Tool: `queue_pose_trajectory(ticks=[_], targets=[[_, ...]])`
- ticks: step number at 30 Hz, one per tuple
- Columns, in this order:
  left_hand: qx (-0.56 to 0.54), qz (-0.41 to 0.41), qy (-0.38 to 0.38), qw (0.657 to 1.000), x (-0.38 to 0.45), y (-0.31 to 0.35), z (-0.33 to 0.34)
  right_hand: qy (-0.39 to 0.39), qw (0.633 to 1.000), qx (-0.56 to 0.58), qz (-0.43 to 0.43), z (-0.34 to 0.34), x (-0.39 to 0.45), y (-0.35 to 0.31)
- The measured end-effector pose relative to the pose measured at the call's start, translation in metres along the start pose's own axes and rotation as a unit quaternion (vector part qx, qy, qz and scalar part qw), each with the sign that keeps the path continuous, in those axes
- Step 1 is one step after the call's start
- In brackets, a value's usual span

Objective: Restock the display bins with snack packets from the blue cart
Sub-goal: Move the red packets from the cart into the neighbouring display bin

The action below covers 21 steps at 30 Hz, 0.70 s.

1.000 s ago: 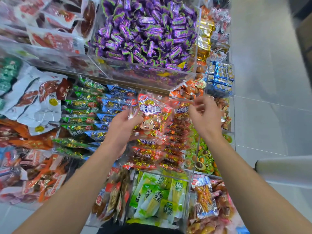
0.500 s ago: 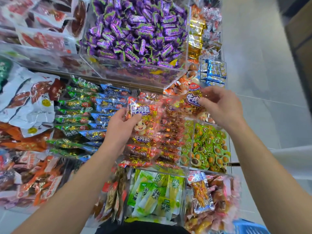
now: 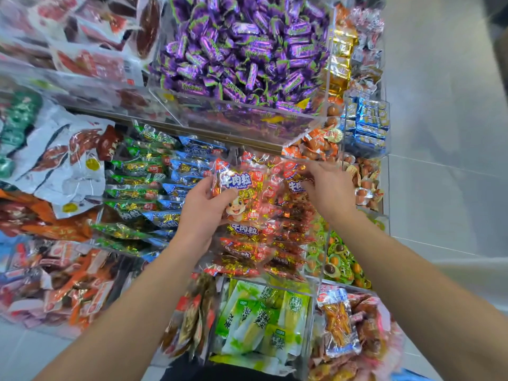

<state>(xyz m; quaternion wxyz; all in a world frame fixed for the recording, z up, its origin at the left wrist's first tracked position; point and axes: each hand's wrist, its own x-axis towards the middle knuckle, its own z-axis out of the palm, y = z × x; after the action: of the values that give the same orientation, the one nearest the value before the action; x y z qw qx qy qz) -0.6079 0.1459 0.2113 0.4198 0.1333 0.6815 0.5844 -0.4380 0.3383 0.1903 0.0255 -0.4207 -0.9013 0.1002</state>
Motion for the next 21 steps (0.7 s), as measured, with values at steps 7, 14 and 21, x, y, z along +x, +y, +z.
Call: queue_pose_trajectory(ticks=[7,14,21], targets=[[0.004,-0.022,0.014,1.000,-0.003,0.003,0.001,0.043,0.998,-0.025,0.038,0.016,-0.005,-0.001],[0.015,-0.028,0.020,0.999,-0.007,0.000,0.004,0.082,0.994,0.060,0.026,0.008,-0.011,0.008],[0.007,-0.018,0.022,1.000,-0.009,-0.002,0.007,0.099,0.993,0.032,0.062,0.003,-0.019,0.012]])
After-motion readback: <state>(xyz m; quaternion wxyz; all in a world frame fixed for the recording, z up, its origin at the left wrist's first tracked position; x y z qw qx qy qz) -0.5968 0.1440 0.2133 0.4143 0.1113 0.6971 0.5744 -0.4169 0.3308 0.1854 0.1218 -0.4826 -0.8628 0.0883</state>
